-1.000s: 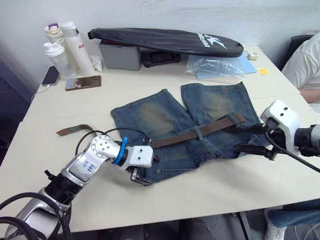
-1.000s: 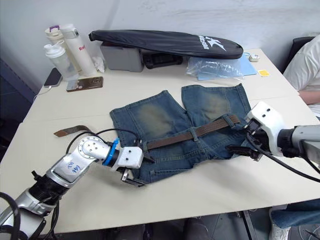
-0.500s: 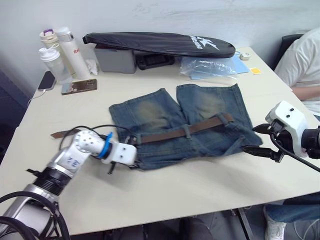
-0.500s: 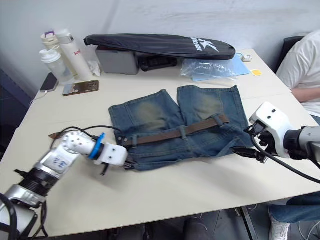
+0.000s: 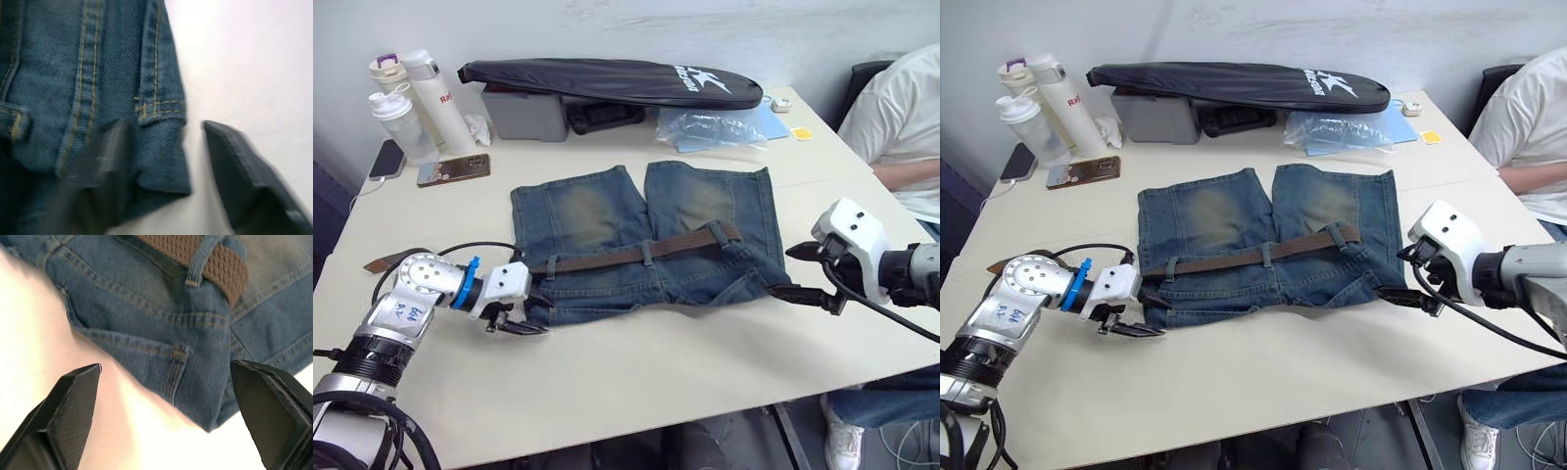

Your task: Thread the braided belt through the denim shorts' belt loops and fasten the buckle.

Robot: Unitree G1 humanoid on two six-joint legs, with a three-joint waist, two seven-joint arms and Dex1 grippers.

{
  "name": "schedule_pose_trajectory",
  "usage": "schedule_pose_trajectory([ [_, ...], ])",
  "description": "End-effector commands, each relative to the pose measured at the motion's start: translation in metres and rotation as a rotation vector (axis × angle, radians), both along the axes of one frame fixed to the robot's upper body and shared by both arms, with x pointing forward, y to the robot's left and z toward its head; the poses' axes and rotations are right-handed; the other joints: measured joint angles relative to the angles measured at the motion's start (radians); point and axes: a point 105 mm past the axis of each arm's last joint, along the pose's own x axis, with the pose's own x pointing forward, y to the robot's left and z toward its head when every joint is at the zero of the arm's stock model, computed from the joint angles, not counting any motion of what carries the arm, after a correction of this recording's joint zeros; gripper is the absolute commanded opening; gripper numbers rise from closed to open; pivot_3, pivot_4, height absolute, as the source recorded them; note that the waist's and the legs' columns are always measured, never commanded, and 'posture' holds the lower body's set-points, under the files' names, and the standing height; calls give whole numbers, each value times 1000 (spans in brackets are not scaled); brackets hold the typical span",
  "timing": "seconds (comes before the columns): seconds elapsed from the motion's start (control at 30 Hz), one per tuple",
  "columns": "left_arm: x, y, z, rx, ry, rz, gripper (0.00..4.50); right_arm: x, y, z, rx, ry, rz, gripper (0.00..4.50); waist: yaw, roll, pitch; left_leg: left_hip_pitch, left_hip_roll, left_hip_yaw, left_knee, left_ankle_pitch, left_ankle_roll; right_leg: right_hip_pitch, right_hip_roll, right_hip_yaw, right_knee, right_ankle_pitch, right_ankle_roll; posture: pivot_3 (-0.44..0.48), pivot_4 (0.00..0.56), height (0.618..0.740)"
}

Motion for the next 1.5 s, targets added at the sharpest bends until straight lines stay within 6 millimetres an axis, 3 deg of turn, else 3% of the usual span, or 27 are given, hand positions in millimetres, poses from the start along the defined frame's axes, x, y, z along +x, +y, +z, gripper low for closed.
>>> schedule_pose_trajectory([
  [0.03,4,11,52,-202,65,137,4430,8,-4,12,60,-41,-48,4500,2,-1,1,0,0,0,0,0,0,0,0,0,0,0,0,0,150,740],
  [0.1,18,20,59,-264,94,276,4430,18,-8,14,105,-58,-115,4500,3,-1,1,0,-1,-1,1,0,0,0,-1,0,0,0,1,0,150,740],
  [0.2,54,36,50,-219,75,552,4430,35,-12,17,156,-87,-201,4500,9,1,-1,0,-3,-1,2,0,-1,2,-2,0,0,2,3,0,150,740],
  [0.3,73,27,57,-315,144,681,4430,48,-15,19,197,-106,-268,4500,18,0,0,0,-5,0,2,1,-1,2,-1,1,1,2,4,0,150,740],
  [0.4,80,1,54,-358,226,676,4430,53,-13,15,202,-105,-282,4500,25,-1,0,-3,-6,0,3,3,-6,-1,0,1,3,3,6,0,150,740],
  [0.53,77,-18,40,-319,325,659,4430,54,-10,14,206,-111,-282,4500,26,-1,1,-3,-9,1,3,4,-6,-1,-1,1,2,3,6,0,150,740],
  [0.8,67,-19,13,-249,408,660,4430,49,-8,7,219,-105,-289,4500,24,-1,1,-2,-8,1,3,4,-7,-1,0,1,2,3,6,0,150,740],
  [1.1,62,-33,8,-284,471,601,4430,49,-7,6,225,-110,-300,4500,27,-1,0,-2,-10,1,3,4,-7,1,-2,1,2,3,6,0,150,740],
  [1.5,72,-45,0,-388,552,642,4430,50,-2,7,232,-125,-298,4500,31,0,-1,-2,-12,-1,3,4,-7,2,-3,1,2,4,7,0,150,740],
])
